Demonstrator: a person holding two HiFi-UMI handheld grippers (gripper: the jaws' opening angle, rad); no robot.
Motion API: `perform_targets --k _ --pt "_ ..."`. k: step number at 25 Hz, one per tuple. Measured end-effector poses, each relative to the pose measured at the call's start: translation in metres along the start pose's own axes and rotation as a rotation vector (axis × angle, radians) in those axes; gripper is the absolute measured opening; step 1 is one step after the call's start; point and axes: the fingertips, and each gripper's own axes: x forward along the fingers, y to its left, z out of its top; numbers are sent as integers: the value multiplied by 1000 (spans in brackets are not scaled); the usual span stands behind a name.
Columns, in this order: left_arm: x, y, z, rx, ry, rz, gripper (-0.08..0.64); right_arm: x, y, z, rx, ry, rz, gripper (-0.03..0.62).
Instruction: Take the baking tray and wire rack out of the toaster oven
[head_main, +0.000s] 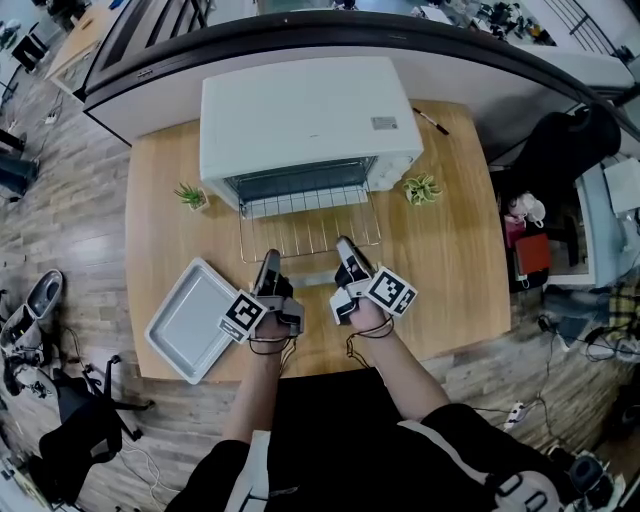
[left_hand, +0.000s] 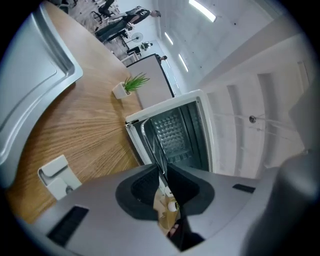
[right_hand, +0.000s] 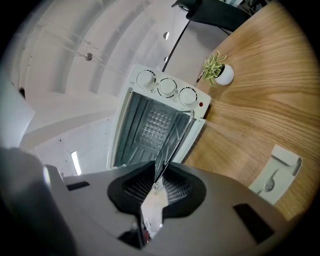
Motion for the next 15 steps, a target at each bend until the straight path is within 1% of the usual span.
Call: perform_targets --k 4,7,10,11,15 --pt "0 7 7 -94 -54 -4 64 -1 0 -1 7 9 -11 52" --pt "5 13 12 -119 -69 8 64 -1 0 0 2 15 -12 52" --pt "11 11 12 -108 -56 6 61 -2 2 0 -1 22 -12 52" --pt "12 8 12 -94 -51 6 43 -1 3 0 -3 24 -12 54" --pt "16 3 11 8 -9 32 32 1 2 7 6 7 -11 61"
